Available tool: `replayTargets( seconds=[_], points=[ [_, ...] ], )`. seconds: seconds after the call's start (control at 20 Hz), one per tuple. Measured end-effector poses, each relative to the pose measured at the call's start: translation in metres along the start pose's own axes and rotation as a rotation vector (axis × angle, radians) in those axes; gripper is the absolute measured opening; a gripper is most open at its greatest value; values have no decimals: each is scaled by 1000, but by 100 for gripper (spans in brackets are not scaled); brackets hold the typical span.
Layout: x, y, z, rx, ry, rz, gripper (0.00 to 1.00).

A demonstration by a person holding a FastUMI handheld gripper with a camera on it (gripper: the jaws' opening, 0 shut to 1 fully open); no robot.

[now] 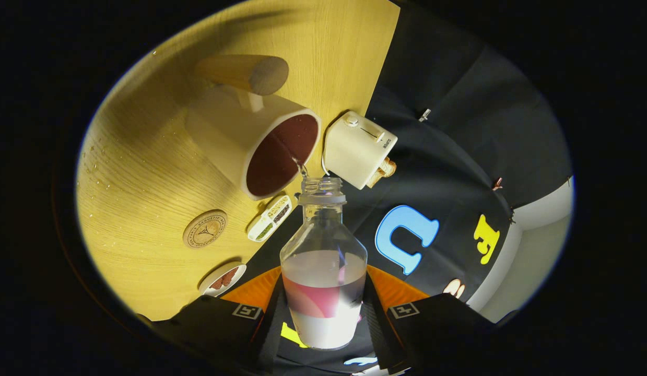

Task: Take the bottle from table, then pour the juice into the cup, finally place the bottle on the coaster

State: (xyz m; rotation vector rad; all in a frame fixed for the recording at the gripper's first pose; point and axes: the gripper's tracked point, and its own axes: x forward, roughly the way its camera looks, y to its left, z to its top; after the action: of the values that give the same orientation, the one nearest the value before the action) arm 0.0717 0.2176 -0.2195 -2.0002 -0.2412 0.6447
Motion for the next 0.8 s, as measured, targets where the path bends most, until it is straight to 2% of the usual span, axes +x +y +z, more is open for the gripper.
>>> replayTargets(
  seconds=[0.8],
  points=[
    [4,-10,4,-165,-62,-56,73]
  ],
)
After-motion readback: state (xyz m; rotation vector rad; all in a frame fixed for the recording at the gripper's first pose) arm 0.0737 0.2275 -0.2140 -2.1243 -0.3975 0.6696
